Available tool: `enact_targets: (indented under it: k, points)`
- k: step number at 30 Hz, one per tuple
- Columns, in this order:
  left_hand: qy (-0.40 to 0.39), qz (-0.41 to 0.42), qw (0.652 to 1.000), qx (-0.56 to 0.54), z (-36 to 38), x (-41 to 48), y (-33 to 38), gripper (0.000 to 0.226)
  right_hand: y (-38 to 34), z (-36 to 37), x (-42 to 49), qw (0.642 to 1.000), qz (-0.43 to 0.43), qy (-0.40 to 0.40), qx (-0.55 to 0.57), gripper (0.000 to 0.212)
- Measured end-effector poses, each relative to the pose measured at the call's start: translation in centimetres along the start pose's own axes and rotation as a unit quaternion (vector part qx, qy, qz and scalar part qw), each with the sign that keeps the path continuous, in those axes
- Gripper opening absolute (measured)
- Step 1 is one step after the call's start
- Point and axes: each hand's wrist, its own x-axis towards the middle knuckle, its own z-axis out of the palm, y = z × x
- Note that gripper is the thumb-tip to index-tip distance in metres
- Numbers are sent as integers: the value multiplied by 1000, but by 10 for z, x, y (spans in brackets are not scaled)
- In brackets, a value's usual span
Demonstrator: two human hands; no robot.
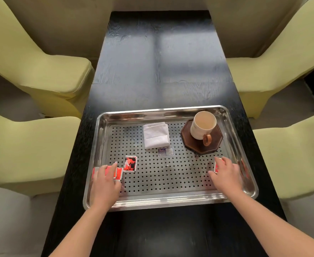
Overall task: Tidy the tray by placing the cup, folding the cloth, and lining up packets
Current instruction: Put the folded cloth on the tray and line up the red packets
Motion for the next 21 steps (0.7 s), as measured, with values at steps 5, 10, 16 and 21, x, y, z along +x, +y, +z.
enact_targets:
  k: [5, 10, 16, 21]
  points:
    - [-75, -68, 992, 72, 14, 23, 10, 71, 11, 2, 18, 996, 34, -57, -60, 70]
    - [-93, -55, 988, 106, 28, 25, 19, 67, 11, 13, 16, 997, 22, -17, -78, 62]
    - [-99, -14, 988, 121, 45, 12, 35, 75, -26, 36, 1, 999, -48, -4, -25, 44]
    - [-109, 36, 985, 125, 56, -5, 58, 76, -80, 63, -26, 990, -126, -55, 17, 44]
